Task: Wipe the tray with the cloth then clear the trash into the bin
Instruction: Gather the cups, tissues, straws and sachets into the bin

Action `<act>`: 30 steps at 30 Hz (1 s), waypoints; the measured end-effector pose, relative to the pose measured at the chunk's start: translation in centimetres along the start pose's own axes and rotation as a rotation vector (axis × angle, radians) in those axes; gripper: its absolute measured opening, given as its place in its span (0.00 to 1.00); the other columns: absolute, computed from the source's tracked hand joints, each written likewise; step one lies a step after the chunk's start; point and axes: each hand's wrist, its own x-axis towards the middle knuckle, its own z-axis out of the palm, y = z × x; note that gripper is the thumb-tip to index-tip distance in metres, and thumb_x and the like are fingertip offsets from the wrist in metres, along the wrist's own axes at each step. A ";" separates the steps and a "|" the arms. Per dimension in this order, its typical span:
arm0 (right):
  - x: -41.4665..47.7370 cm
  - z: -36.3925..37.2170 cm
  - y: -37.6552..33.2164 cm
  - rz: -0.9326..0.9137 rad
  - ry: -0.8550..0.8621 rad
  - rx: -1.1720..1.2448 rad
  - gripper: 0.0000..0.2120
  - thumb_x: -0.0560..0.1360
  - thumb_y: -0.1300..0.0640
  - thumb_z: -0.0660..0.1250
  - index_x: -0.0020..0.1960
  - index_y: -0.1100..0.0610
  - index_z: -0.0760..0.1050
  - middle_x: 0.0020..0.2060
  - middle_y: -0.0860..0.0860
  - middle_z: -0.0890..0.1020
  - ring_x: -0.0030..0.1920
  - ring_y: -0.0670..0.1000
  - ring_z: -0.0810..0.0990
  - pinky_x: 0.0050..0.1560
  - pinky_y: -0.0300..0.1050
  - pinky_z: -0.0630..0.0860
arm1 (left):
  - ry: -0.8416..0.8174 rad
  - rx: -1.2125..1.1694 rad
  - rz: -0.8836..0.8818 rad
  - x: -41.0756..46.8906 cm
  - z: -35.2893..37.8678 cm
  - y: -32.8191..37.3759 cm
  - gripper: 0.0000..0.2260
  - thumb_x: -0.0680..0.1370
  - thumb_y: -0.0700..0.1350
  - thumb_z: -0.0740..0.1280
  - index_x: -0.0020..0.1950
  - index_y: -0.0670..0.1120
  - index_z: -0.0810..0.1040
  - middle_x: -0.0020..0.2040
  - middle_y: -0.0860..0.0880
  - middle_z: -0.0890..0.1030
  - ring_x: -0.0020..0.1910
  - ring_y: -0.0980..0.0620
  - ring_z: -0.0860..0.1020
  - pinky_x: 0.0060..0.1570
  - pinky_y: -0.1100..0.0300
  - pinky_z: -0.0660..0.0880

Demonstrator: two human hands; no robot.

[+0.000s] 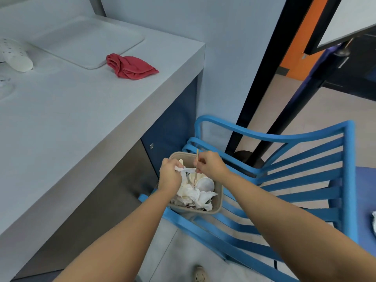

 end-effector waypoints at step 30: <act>1.9 -1.5 3.9 0.071 0.050 -0.111 0.10 0.79 0.63 0.58 0.44 0.66 0.75 0.45 0.63 0.81 0.47 0.62 0.81 0.53 0.57 0.78 | -0.534 0.852 0.006 -1.0 4.6 -3.9 0.14 0.79 0.40 0.60 0.64 0.42 0.75 0.68 0.42 0.69 0.67 0.44 0.68 0.63 0.57 0.68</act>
